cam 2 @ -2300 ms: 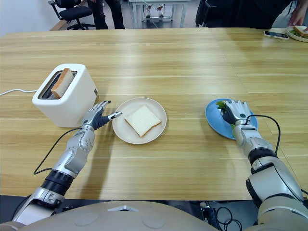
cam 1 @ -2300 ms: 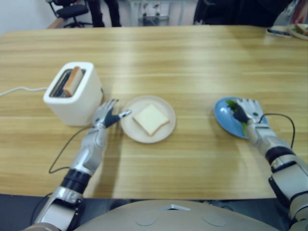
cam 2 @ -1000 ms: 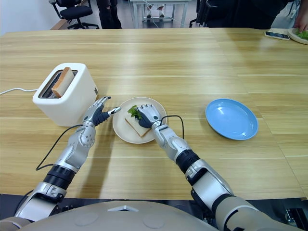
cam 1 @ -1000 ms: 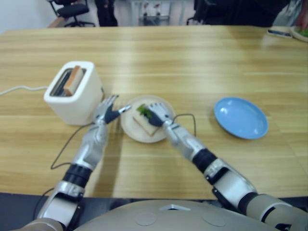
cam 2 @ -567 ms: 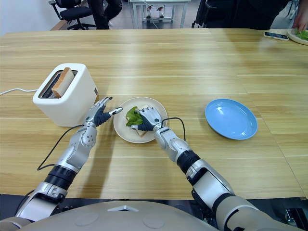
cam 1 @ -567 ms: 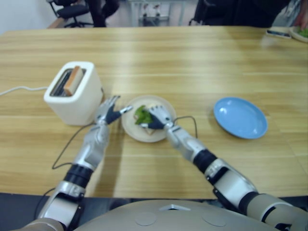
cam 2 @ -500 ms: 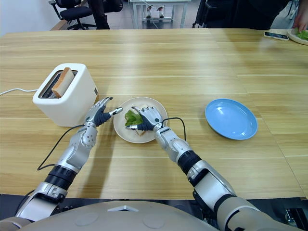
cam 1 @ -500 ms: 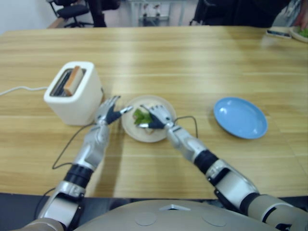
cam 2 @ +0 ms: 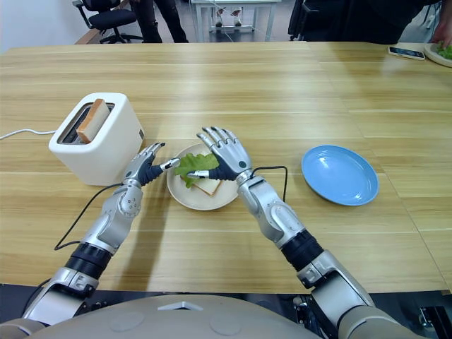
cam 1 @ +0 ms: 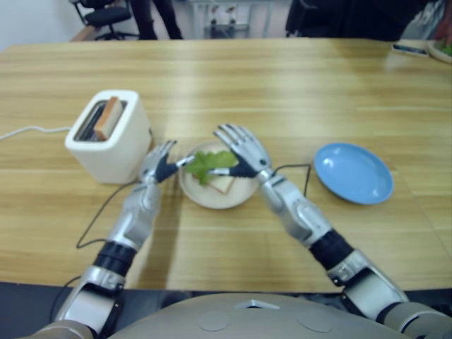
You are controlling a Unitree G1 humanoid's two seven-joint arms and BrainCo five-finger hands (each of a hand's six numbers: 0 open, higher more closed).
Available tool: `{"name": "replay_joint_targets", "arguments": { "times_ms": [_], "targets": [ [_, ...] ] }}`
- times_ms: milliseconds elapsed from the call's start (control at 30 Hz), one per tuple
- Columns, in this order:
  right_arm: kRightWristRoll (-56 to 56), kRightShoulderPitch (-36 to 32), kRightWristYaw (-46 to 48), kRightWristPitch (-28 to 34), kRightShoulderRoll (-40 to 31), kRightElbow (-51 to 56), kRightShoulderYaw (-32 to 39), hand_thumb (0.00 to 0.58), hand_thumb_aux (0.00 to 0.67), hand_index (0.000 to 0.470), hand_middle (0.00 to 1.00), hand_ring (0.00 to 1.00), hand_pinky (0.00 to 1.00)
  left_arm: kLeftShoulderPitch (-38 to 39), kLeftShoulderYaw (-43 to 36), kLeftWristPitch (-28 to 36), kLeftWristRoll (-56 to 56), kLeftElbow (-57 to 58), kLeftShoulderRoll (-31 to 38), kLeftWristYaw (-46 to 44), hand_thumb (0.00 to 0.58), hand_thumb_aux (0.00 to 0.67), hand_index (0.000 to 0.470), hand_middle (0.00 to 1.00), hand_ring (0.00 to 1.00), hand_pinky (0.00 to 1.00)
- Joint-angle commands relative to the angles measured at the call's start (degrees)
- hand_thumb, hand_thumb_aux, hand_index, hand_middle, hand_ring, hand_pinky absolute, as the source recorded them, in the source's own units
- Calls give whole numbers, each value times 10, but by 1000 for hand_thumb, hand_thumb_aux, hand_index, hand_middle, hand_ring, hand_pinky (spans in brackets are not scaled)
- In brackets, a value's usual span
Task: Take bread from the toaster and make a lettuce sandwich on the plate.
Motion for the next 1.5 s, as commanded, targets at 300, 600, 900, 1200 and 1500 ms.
{"name": "replay_joint_targets", "arguments": {
  "times_ms": [300,600,900,1200,1500],
  "targets": [
    [146,58,5,1,13,-47,-173,0,0,0,0,0,0,-28,254,22,-36,-392,151,-113,0,0,0,0,0,0],
    [211,88,-15,-37,21,13,-216,0,0,0,0,0,0,8,274,53,43,-165,251,-104,0,0,0,0,0,0],
    [615,91,79,-90,108,3,-403,0,0,0,0,0,0,-5,196,62,34,-49,222,-114,0,0,0,0,0,0],
    [656,92,103,-82,115,12,-431,0,0,0,0,0,0,-27,164,52,17,8,207,-98,0,0,0,0,0,0],
    [645,97,105,-82,116,13,-427,0,0,0,0,0,0,-36,157,52,7,40,209,-82,559,541,372,0,0,0]
  ]
}}
